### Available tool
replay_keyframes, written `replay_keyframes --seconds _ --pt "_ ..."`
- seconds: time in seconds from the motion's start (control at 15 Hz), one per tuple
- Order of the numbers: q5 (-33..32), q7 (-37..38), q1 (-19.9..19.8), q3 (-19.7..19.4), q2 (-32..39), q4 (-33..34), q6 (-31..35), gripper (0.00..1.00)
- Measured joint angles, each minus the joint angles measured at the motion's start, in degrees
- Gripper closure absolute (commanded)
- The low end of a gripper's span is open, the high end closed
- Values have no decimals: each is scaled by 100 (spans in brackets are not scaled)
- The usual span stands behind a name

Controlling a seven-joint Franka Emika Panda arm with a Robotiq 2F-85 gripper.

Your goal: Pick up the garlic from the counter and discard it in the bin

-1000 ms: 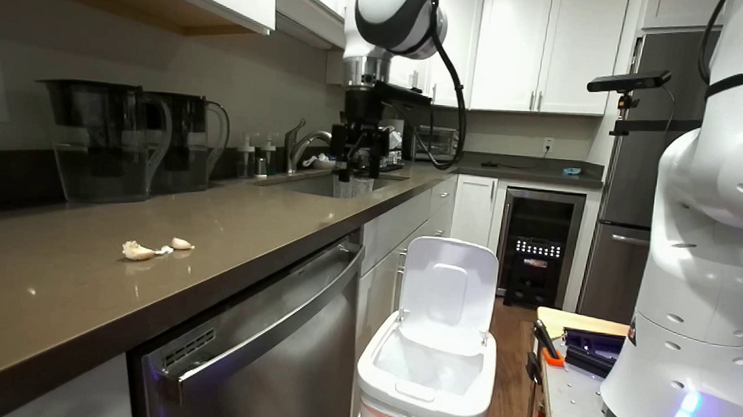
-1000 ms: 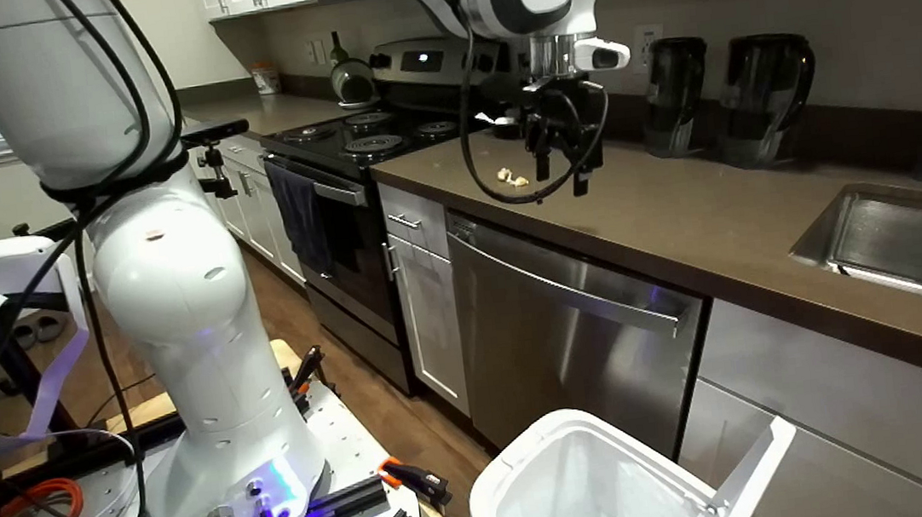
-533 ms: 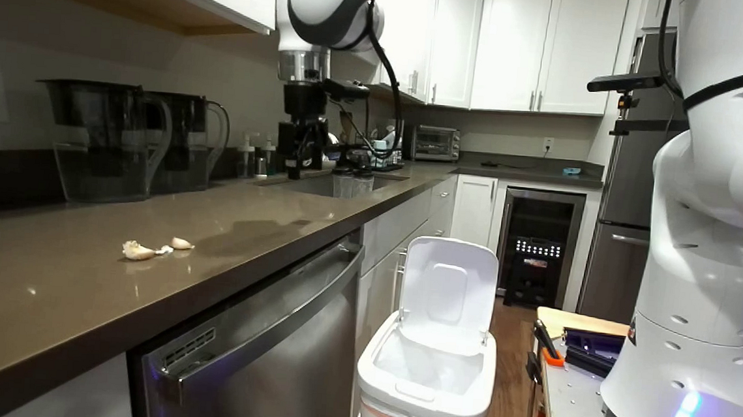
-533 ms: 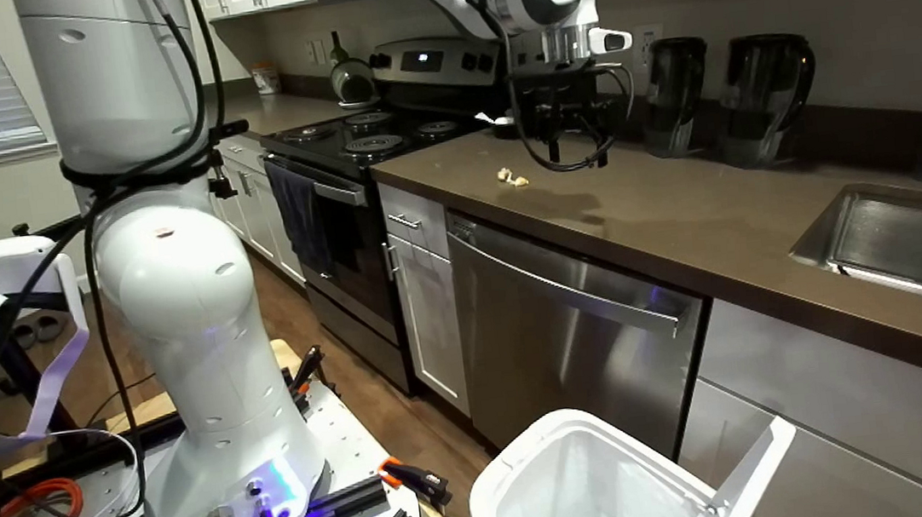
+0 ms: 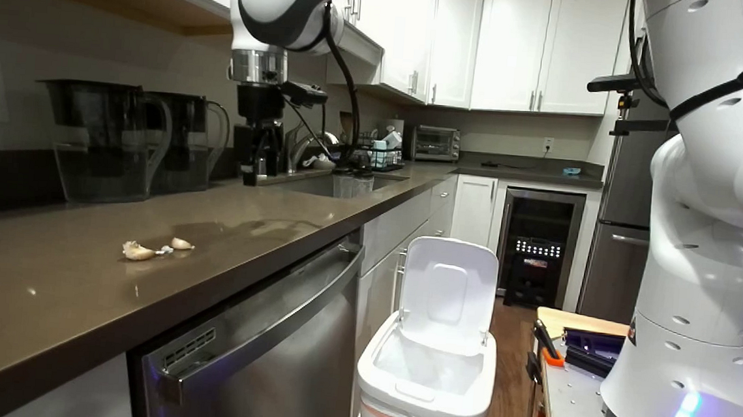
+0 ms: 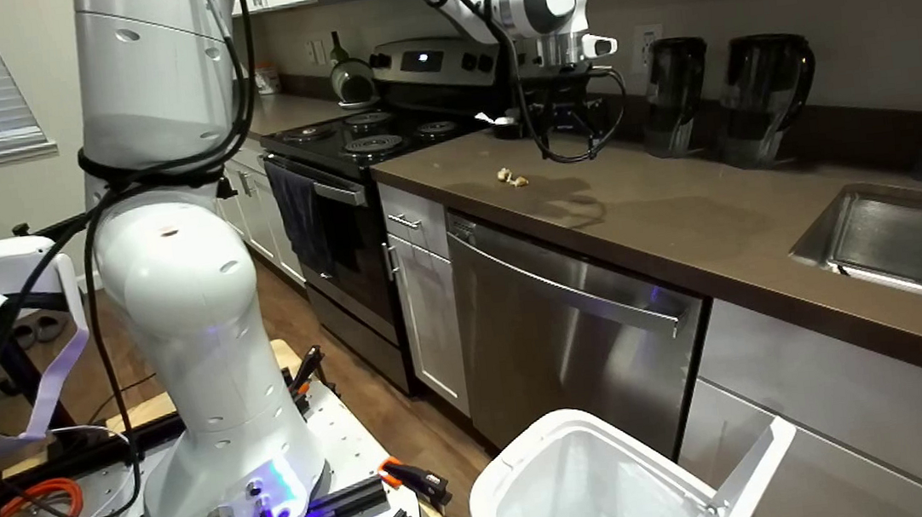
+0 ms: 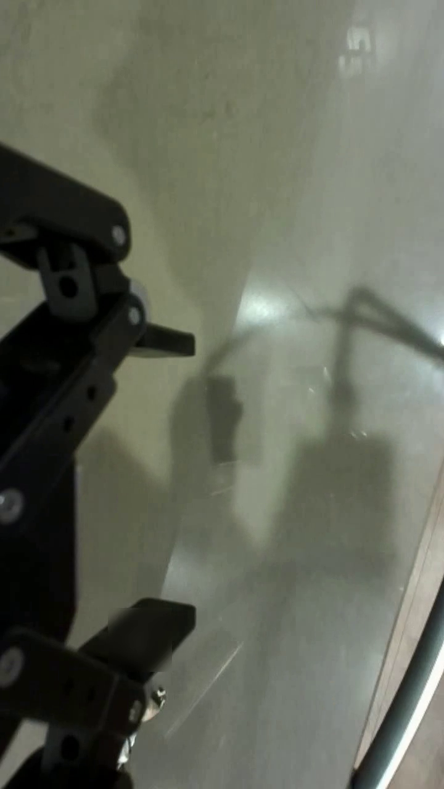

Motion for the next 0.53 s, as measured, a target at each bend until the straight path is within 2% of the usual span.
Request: replay_keyframes --seconds 0.53 --pt "744 -272 45 326 590 637 -315 0"
